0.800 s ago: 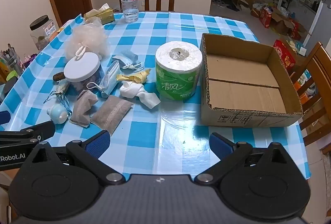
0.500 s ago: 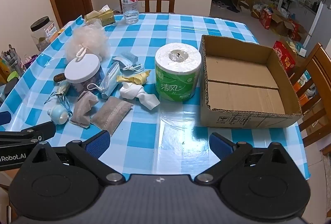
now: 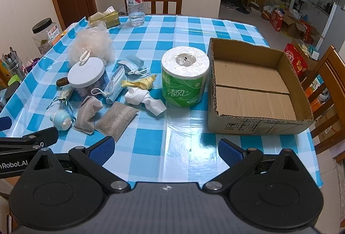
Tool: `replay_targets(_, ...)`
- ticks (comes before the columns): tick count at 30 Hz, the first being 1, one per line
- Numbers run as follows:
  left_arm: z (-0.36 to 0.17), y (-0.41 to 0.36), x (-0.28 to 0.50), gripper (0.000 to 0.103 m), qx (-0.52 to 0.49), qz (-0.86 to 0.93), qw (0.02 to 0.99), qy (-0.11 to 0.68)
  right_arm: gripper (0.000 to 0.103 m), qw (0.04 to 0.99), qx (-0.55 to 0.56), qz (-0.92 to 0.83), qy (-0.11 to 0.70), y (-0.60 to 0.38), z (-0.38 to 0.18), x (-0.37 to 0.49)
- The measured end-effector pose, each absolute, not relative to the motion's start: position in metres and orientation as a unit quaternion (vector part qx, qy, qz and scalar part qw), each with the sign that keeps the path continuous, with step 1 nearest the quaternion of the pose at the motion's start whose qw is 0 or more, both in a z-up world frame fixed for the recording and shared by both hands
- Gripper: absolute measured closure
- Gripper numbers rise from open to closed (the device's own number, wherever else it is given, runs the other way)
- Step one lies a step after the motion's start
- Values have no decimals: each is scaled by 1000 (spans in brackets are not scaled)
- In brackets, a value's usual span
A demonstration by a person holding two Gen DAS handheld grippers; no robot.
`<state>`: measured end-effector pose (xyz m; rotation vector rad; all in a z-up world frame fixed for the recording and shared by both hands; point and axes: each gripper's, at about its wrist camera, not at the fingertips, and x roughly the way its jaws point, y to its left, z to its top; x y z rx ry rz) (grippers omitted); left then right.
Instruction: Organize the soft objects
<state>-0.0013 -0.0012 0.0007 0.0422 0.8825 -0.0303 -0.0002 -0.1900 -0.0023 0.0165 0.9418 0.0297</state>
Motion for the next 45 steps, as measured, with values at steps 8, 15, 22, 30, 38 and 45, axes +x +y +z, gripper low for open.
replay_targets(8,1,-1,-2,1,21,-14,904,427,0,891,8,14,454,-189,-4,0)
replay_targets(15,3,-1,-3,1,21,-15,904,426,0,891,8,14,453,-188,-3,0)
replay_targets(22,4,-1,-3,1,21,-14,904,426,0,891,6,14,453,-187,-2,0)
replay_targets(30,4,-1,-3,1,20,-14,905,425,0,891,5,14,453,-186,-2,1)
replay_targets(38,4,-1,-3,1,21,-14,905,426,0,892,4,13,453,-185,-1,3)
replay_targets(45,11,3,3,1,20,-16,904,426,0,891,5,12,453,-185,-2,5)
